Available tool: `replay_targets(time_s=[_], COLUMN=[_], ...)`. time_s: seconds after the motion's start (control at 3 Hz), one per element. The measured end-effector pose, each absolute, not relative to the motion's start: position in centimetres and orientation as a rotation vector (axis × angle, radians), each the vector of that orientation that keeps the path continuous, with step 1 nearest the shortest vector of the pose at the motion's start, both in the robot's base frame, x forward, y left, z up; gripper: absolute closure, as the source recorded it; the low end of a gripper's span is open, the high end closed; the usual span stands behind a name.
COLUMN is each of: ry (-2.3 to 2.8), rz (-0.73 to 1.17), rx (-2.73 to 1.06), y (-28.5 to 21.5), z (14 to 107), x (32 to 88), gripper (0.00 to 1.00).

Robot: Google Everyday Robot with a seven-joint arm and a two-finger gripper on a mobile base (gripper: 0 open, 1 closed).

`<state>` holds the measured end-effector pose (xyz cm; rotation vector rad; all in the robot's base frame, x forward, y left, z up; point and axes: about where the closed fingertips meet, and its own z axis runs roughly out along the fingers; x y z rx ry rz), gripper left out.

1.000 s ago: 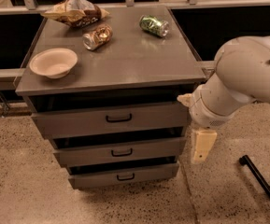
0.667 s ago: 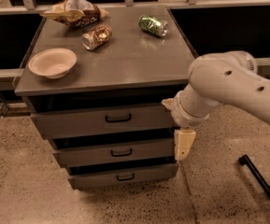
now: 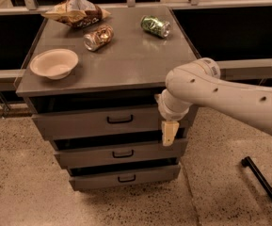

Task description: Open top drawer

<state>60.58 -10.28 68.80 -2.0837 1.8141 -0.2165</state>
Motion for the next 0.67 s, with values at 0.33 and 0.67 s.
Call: replay_targets(time_s=[0.33, 0.67], ry=[1.806, 1.788], rz=[-0.223, -0.126], rx=[-2.117, -2.178], y=[-9.7, -9.1], z=[67.8, 66.3], x=[63.1, 63.4], gripper=[0.0, 0.26])
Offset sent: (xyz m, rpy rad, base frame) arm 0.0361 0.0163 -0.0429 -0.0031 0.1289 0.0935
